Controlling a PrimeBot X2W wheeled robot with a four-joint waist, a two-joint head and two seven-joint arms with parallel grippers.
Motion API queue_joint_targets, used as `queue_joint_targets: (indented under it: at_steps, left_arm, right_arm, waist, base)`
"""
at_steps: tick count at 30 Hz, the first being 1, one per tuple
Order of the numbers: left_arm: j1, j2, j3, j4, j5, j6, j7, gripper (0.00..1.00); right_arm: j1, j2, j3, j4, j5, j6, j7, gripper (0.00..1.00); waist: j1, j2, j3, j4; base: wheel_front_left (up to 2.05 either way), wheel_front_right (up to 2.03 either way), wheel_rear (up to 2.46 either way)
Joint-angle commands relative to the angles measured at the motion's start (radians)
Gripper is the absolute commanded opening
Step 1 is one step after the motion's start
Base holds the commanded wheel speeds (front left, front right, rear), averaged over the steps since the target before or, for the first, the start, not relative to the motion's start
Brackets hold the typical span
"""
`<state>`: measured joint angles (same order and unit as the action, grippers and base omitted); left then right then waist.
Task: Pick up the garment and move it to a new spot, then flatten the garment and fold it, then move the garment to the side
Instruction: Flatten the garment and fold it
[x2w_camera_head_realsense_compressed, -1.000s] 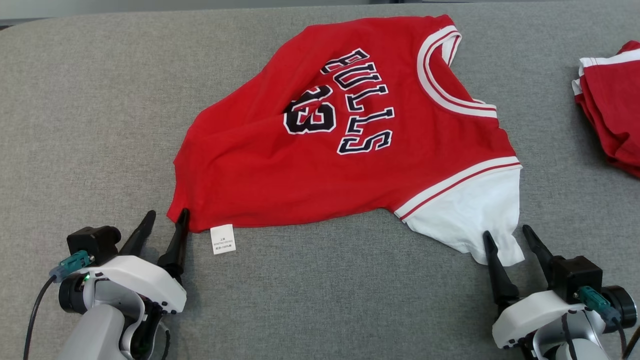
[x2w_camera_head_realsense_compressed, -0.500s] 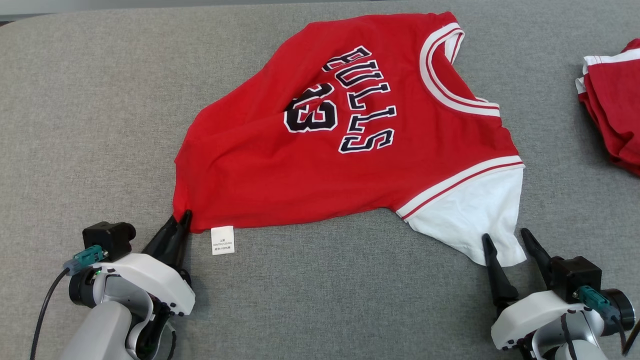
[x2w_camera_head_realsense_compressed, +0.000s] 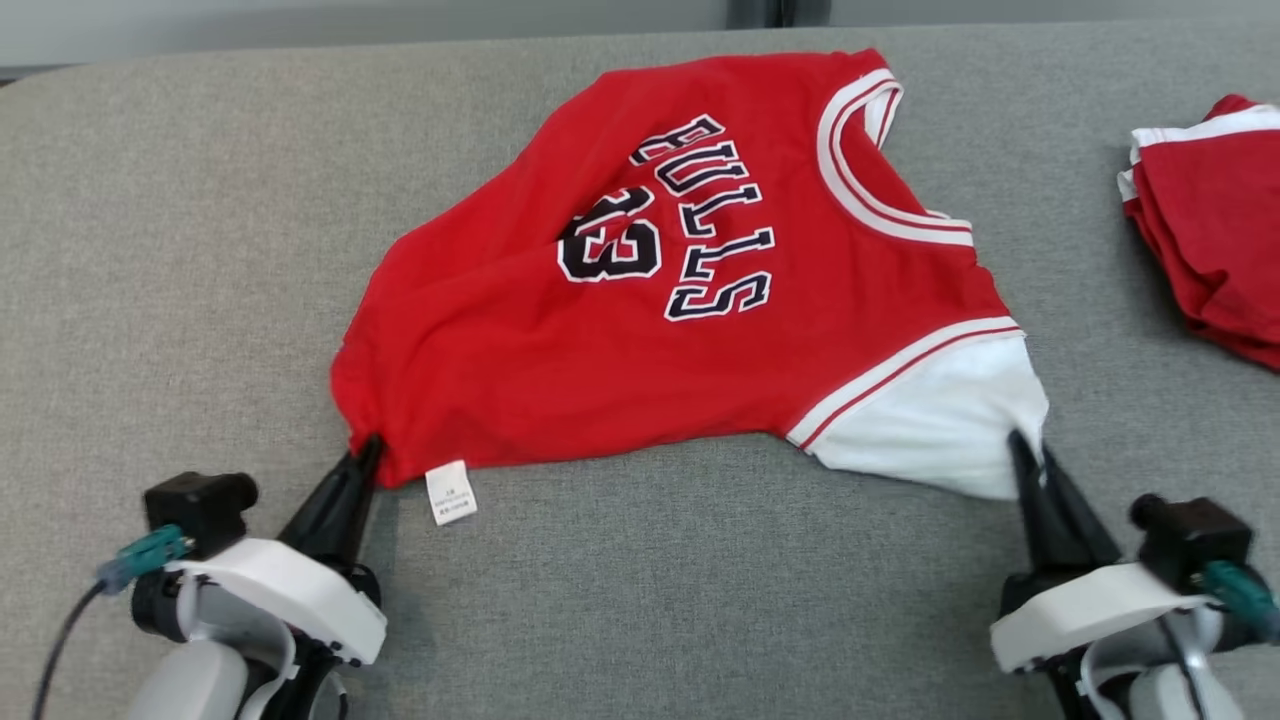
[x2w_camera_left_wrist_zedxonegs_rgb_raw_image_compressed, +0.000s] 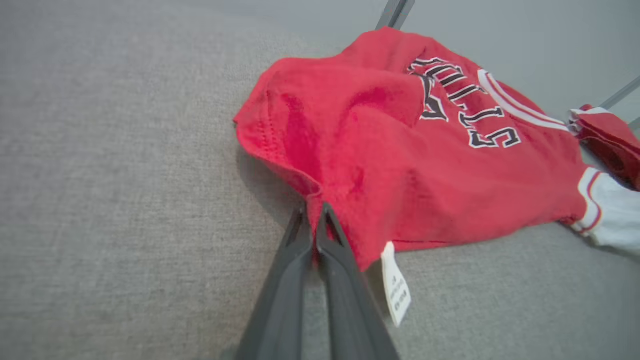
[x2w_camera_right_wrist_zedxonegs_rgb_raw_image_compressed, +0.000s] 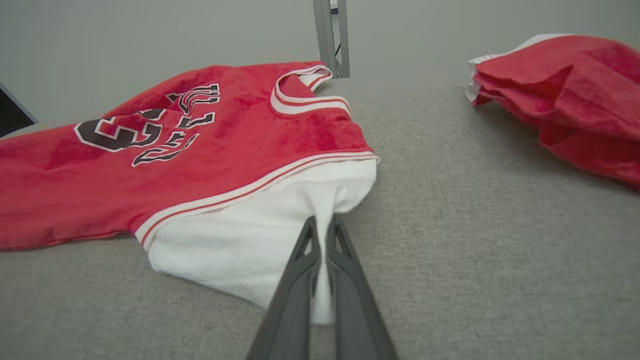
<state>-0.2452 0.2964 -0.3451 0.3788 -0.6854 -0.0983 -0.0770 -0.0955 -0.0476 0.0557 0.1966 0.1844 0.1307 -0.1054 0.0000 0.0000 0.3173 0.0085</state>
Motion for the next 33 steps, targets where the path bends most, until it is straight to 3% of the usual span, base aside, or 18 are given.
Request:
queue_joint_targets:
  at_steps: [1, 8, 12, 18, 21, 24, 27, 31, 33]
  left_arm:
    - [0.032, 0.024, 0.023, -0.078, -0.018, 0.016, 0.01, 0.0]
    - [0.2, 0.108, 0.111, -0.505, -0.074, 0.128, 0.094, 0.0]
    - [0.243, 0.129, 0.132, -0.637, -0.071, 0.174, 0.124, 0.0]
    - [0.273, 0.13, 0.18, -0.845, -0.099, 0.219, 0.134, 0.0]
    - [0.218, 0.161, 0.21, -0.925, -0.113, 0.219, 0.163, 0.0]
    - [0.145, 0.198, 0.235, -0.936, -0.117, 0.208, 0.194, 0.0]
    - [-0.041, 0.235, 0.253, -0.88, -0.146, 0.179, 0.247, 0.0]
    - [-0.401, 0.255, 0.21, -0.645, -0.121, 0.129, 0.302, 0.0]
    - [-0.583, 0.243, 0.181, -0.493, -0.073, 0.108, 0.288, 0.0]
  right_arm:
    - [-0.011, -0.006, -0.02, -0.035, 0.023, 0.0, -0.014, 0.0]
    - [-0.008, -0.005, -0.13, -0.227, 0.096, 0.0, 0.01, 0.0]
    - [-0.006, -0.006, -0.151, -0.307, 0.12, 0.0, 0.044, 0.0]
    - [-0.028, -0.006, -0.196, -0.469, 0.221, 0.0, 0.078, 0.0]
    - [-0.085, -0.005, -0.224, -0.571, 0.243, 0.0, 0.136, 0.0]
    - [-0.158, -0.017, -0.232, -0.616, 0.234, 0.0, 0.196, 0.0]
    - [-0.326, -0.056, -0.245, -0.628, 0.213, 0.0, 0.296, 0.0]
    - [-0.631, -0.111, -0.226, -0.509, 0.155, 0.0, 0.404, 0.0]
    - [-0.795, -0.089, -0.188, -0.392, 0.136, 0.0, 0.425, 0.0]
  waist:
    - [0.0, 0.0, -0.017, -0.006]
    - [0.0, 0.0, -0.069, -0.001]
    - [0.0, 0.0, -0.09, -0.005]
    - [0.0, 0.0, -0.1, -0.015]
    - [0.0, 0.0, -0.066, -0.013]
    - [0.0, 0.0, -0.029, -0.007]
    - [0.0, 0.0, 0.054, 0.014]
    - [0.0, 0.0, 0.173, 0.05]
    - [0.0, 0.0, 0.223, 0.052]
  base:
    - [0.0, 0.0, 0.0]
    - [0.0, 0.0, 0.0]
    - [0.0, 0.0, 0.0]
    - [0.0, 0.0, 0.0]
    - [0.0, 0.0, 0.0]
    - [0.0, 0.0, 0.0]
    - [0.0, 0.0, 0.0]
    - [0.0, 0.0, 0.0]
    - [0.0, 0.0, 0.0]
